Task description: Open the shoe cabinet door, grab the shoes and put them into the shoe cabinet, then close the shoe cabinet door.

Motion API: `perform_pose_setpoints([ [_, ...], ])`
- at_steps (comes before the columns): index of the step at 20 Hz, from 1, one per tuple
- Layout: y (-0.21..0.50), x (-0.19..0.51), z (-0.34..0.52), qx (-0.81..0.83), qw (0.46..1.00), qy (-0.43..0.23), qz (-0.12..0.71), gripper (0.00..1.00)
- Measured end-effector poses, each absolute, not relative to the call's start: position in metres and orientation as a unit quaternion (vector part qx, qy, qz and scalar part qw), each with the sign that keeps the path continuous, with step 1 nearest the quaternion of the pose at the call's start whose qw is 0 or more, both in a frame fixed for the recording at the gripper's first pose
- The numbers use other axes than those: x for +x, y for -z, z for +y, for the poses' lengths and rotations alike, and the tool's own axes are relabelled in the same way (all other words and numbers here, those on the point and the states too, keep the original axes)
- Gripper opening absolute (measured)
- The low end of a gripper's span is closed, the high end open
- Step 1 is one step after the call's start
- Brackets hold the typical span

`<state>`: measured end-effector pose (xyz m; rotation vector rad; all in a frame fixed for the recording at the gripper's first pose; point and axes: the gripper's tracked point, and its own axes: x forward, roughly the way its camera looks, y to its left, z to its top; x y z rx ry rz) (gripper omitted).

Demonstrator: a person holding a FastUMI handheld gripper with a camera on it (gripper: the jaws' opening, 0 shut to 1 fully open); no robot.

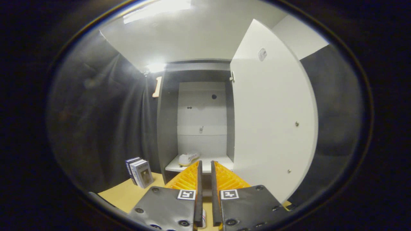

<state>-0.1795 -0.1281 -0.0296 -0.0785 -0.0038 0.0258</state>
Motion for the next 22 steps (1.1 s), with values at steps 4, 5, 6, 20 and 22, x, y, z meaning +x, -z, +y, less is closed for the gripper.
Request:
perform_pose_setpoints([
  [4,0.081,-0.153,-0.107,-0.033,0.998,-0.024,0.051,0.18],
  [5,0.095,-0.148,-0.105,-0.031,0.997,-0.022,0.064,0.20],
  [6,0.111,-0.143,-0.101,-0.028,0.996,-0.023,0.078,0.21],
  [20,0.366,-0.124,-0.125,0.071,0.938,0.019,0.338,0.44],
  [22,0.395,-0.128,-0.125,0.083,0.927,0.024,0.365,0.43],
])
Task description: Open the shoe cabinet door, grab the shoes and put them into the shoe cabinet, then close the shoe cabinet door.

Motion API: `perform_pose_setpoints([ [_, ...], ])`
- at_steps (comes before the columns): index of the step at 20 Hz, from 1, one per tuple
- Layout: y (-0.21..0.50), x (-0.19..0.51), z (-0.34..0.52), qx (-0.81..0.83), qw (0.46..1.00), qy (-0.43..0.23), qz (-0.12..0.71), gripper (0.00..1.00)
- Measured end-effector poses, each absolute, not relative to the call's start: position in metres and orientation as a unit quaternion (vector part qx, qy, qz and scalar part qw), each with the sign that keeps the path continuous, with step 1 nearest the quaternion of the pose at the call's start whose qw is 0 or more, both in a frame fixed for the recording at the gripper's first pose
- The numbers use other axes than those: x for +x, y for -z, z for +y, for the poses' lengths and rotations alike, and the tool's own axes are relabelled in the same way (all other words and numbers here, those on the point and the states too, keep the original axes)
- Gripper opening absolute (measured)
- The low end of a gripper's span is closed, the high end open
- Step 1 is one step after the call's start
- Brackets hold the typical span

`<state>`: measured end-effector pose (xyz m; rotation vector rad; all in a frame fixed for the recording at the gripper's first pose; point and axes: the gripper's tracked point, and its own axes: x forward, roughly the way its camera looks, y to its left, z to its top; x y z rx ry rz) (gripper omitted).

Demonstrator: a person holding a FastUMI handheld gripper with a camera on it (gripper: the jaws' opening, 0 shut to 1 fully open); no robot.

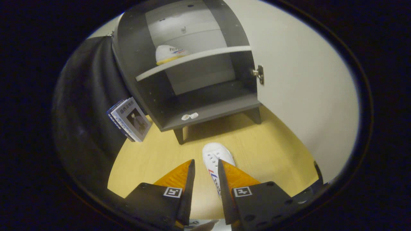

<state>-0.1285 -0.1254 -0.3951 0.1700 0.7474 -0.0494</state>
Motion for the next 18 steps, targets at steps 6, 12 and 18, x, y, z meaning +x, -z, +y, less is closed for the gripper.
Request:
perform_pose_setpoints([
  [6,0.465,-0.131,-0.133,0.099,0.902,0.030,0.419,0.44],
  [12,0.504,-0.131,-0.132,0.123,0.883,0.020,0.453,0.44],
  [18,0.516,-0.111,-0.119,0.138,0.883,-0.006,0.449,0.44],
])
